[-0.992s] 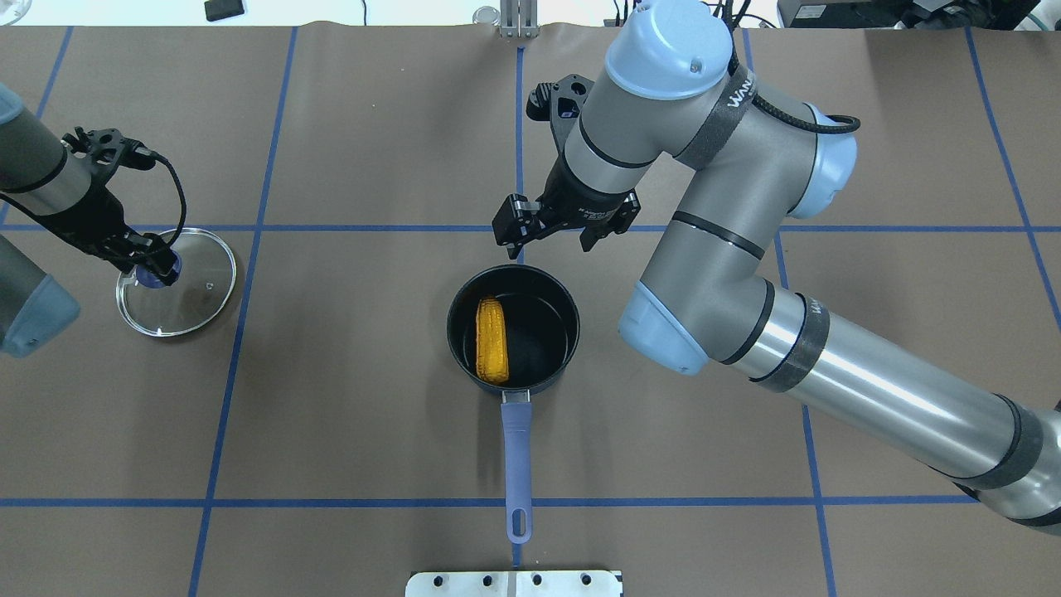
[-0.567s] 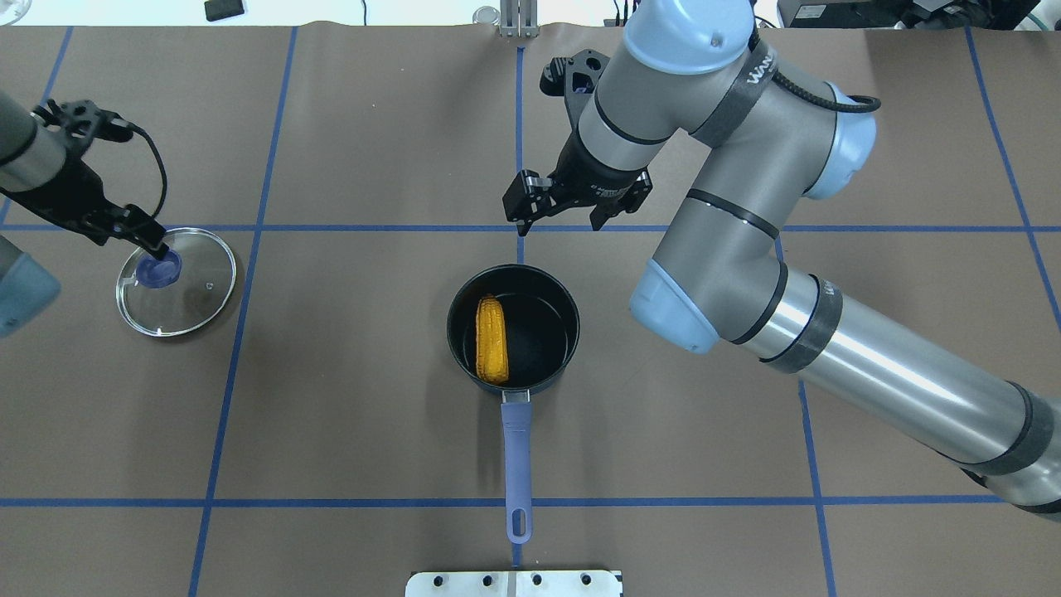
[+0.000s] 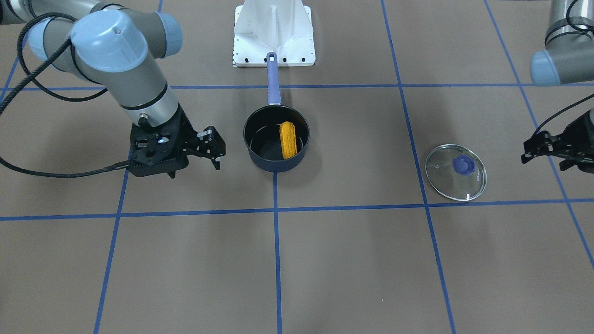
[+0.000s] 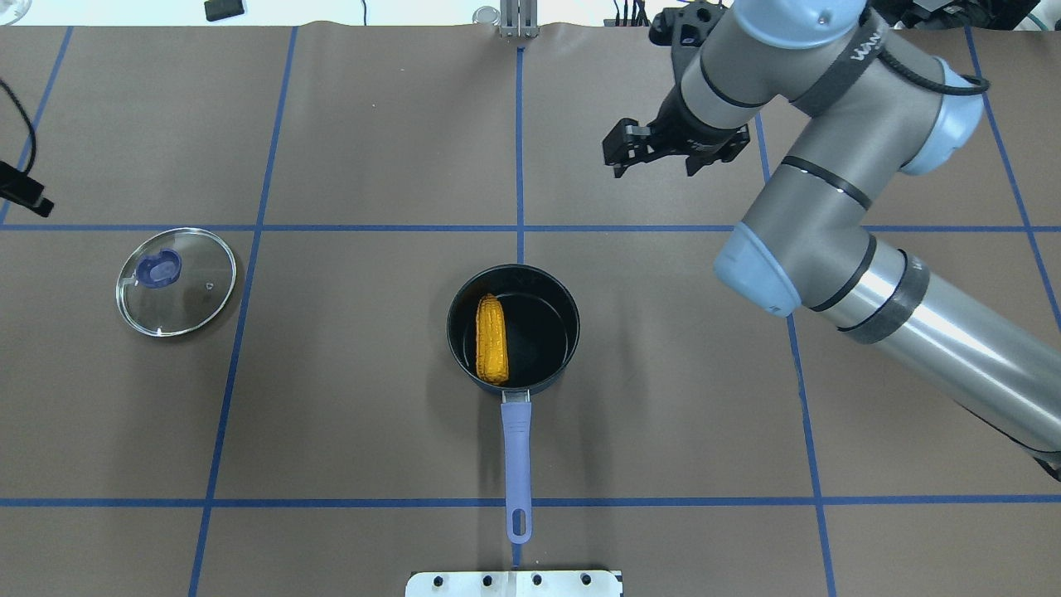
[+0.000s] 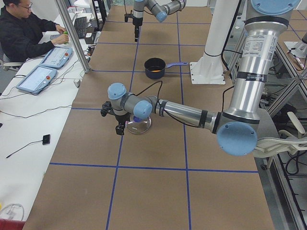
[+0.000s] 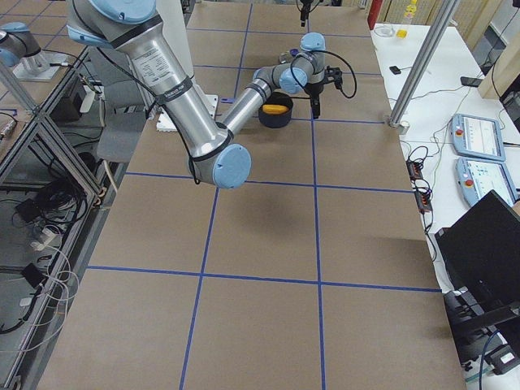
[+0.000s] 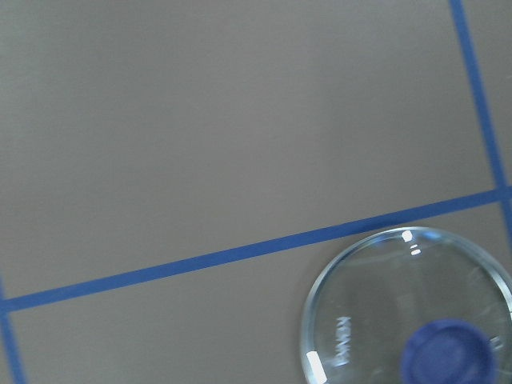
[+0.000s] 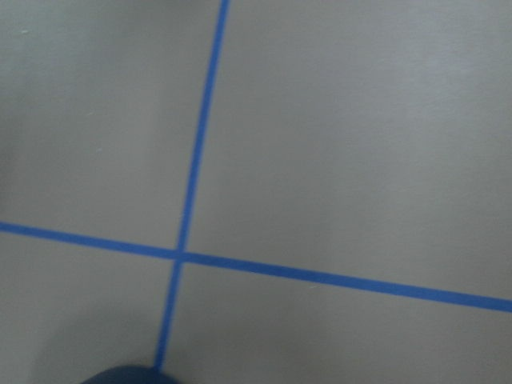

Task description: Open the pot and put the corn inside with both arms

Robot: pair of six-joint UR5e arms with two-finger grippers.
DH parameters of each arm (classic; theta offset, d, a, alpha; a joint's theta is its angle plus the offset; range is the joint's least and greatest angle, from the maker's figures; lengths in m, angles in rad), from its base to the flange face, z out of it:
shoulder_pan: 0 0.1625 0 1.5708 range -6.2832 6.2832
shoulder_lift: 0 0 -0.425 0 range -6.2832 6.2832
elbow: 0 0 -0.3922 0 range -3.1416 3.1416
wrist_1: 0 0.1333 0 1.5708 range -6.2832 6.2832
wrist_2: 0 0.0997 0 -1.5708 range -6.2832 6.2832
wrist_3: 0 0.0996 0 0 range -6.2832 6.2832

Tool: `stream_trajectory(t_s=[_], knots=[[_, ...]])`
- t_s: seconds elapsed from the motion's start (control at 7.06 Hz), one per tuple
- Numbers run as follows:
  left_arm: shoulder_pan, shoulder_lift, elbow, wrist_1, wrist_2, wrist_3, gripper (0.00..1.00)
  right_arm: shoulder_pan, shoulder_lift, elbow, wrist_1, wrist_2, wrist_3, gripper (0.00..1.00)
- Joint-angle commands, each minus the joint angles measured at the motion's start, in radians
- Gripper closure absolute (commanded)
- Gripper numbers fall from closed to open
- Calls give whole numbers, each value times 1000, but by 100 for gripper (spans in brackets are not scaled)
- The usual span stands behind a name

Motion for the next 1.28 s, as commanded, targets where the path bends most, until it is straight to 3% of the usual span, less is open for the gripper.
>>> stream_trajectory(t_s=[0.0, 0.42, 0.71, 1.13], knots=[[-51, 75, 0, -9, -1, 58, 1, 97, -90, 10, -5, 47, -1, 0], [-74, 94, -2, -9, -1, 72, 1, 285, -229, -2, -34, 127, -328, 0], [-83, 92, -2, -9, -1, 72, 1, 346, -272, 21, -195, 119, -503, 0], [-132, 103, 1, 1, 0, 151, 1, 438, -474, 42, -189, 134, -699, 0]])
